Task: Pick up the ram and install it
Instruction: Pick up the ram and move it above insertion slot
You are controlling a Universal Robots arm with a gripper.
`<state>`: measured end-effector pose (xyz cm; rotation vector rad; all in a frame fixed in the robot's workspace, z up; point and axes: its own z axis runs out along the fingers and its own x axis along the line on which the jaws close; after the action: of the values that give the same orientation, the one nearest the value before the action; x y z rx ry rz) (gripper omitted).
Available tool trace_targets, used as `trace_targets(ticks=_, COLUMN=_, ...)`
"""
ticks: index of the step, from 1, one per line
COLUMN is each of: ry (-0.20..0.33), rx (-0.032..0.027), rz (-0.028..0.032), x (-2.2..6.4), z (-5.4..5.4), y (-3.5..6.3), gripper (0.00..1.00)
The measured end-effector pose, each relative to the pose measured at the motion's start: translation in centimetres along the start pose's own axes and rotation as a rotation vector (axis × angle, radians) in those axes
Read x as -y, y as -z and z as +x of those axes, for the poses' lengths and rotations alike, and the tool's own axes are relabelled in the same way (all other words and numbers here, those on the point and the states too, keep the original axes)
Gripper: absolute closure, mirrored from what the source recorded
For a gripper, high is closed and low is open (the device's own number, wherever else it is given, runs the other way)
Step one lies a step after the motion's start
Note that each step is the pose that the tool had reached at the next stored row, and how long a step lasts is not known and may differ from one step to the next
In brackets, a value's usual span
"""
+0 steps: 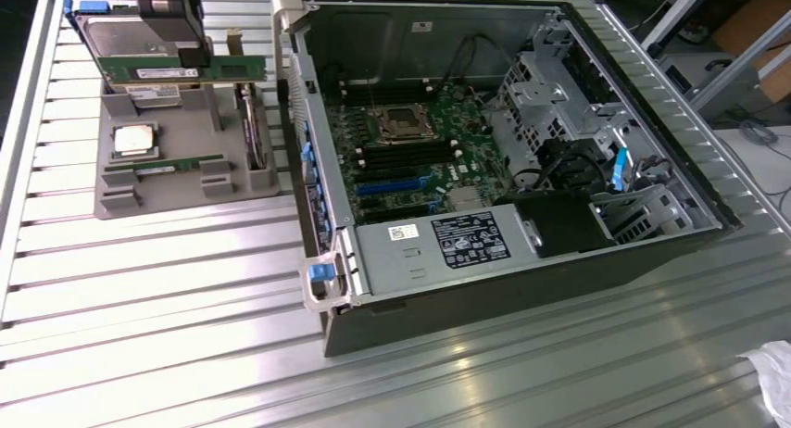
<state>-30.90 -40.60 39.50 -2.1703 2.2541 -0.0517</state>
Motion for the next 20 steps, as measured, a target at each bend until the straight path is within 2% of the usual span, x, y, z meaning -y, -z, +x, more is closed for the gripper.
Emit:
trace_targets(ticks=8, ry=0.000, rx=0.0000, rz=0.0000, x=1.23, z=0.0, y=-0.04, gripper=0.88)
trace_targets(ticks=20, ry=0.000, rx=0.0000, rz=0.0000, x=2.25, z=-0.1, y=-0.07, gripper=0.88)
